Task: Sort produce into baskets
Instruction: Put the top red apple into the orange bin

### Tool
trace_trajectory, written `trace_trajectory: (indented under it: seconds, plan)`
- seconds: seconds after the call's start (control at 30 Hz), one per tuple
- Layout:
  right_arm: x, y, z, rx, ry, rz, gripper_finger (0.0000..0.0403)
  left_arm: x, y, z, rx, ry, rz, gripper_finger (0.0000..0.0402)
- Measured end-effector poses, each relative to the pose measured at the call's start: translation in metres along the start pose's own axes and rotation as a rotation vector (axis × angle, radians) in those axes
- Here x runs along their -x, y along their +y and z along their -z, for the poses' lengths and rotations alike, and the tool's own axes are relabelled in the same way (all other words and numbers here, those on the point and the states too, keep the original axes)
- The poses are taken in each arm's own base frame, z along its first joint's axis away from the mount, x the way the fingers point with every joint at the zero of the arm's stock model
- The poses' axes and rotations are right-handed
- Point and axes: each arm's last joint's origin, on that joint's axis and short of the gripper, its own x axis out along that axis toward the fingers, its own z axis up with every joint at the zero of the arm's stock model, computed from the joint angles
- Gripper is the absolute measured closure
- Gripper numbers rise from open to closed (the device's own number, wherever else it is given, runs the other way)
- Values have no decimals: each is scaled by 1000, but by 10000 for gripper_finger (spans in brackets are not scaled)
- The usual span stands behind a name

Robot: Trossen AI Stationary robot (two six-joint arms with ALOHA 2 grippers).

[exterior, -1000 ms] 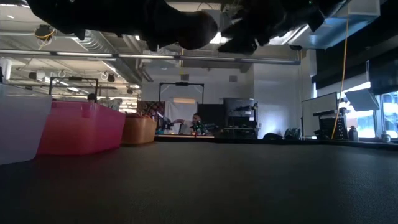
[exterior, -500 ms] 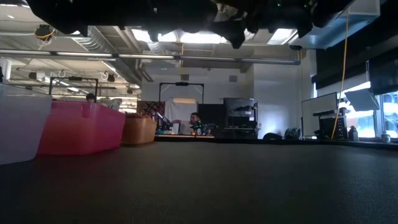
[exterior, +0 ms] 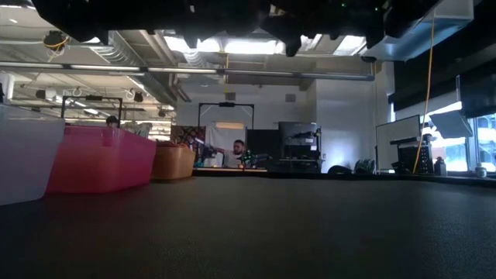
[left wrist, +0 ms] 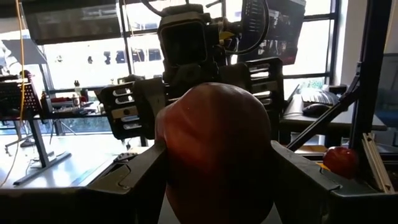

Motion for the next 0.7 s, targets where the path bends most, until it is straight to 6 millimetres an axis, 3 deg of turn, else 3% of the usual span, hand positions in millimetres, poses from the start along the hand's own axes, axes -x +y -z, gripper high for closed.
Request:
trace_trajectory:
  seconds: [0.3, 0.57, 0.7]
  plan:
    - [0, -1, 3, 1, 22, 3, 250, 1, 0, 2, 0, 29, 2, 166]
    - [1, -3, 15, 31, 147, 92, 263, 22, 7, -3, 74, 258, -40, 97]
    - [3, -5, 28, 32, 281, 148, 264, 32, 10, -2, 67, 355, -61, 84]
